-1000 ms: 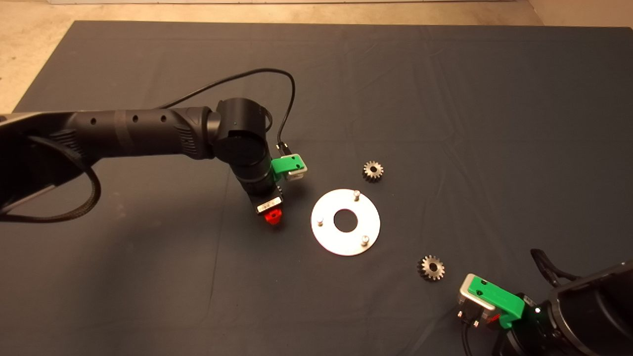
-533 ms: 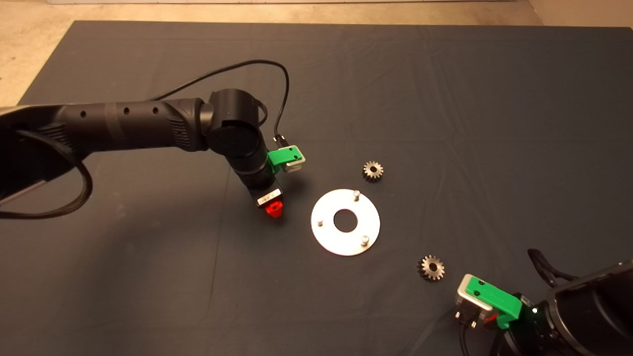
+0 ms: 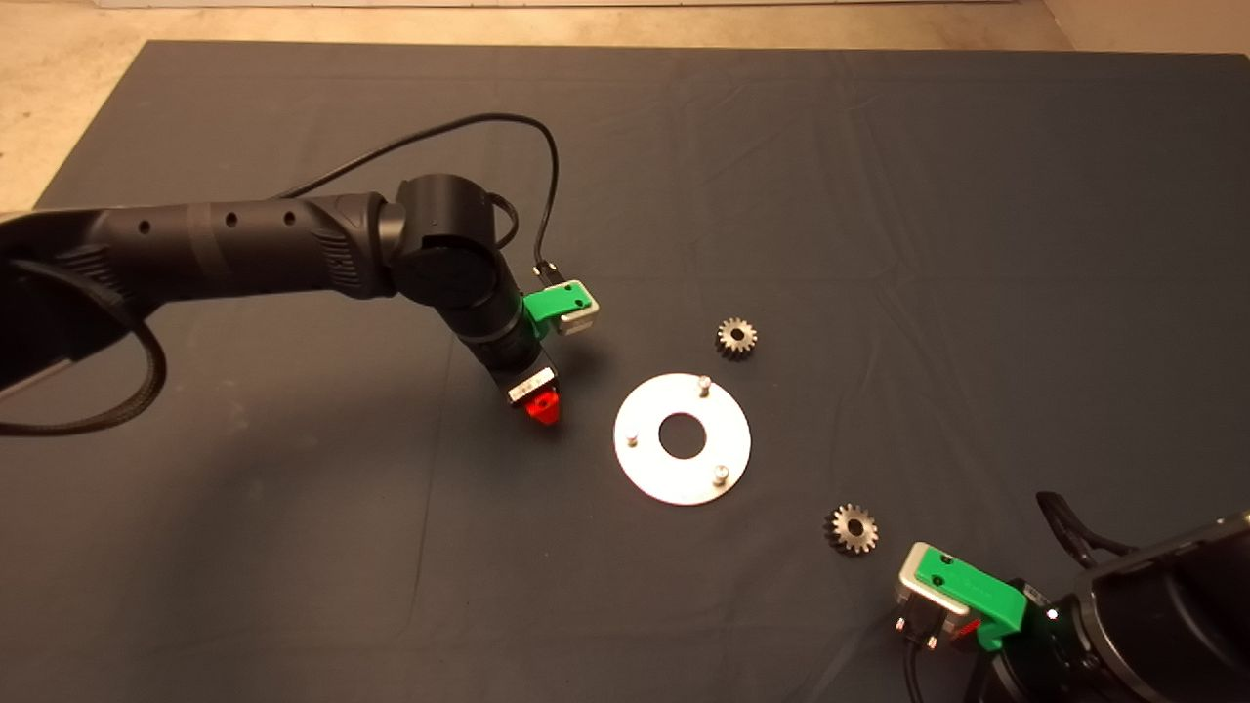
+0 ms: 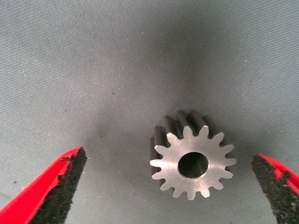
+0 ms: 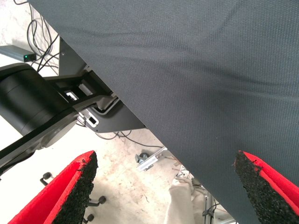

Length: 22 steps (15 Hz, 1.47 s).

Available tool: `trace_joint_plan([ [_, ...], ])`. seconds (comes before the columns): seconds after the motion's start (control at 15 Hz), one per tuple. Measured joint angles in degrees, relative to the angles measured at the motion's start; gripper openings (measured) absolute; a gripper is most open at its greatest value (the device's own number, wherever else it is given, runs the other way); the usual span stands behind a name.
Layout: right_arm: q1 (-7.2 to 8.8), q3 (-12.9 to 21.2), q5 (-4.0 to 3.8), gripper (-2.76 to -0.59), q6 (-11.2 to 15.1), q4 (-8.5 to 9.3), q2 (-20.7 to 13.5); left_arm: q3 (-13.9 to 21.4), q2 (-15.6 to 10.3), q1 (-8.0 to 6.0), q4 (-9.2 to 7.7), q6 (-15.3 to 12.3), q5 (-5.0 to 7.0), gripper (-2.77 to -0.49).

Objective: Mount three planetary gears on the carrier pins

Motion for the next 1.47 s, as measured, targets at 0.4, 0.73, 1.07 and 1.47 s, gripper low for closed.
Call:
trace_joint_plan([
  [0.4, 0.02, 0.0, 0.00, -1.18, 0.0, 0.00, 0.0, 0.0, -0.1, 0.02, 0.01, 0.0, -2.02, -0.89],
  [0.73, 0.02, 0.0, 0.02, -1.18, 0.0, 0.02, 0.0, 0.0, -0.1, 0.05, 0.01, 0.0, -2.92, -0.89],
  [1.07, 0.05, 0.0, 0.02, -1.18, 0.0, 0.00, 0.0, 0.0, -0.2, 0.05, 0.00, 0.1, -2.93, -1.04],
  [1.47, 0.11, 0.0, 0.02, -1.18, 0.0, 0.02, 0.0, 0.1, -1.2, 1.62, 0.00, 0.2, -3.00, -1.04],
])
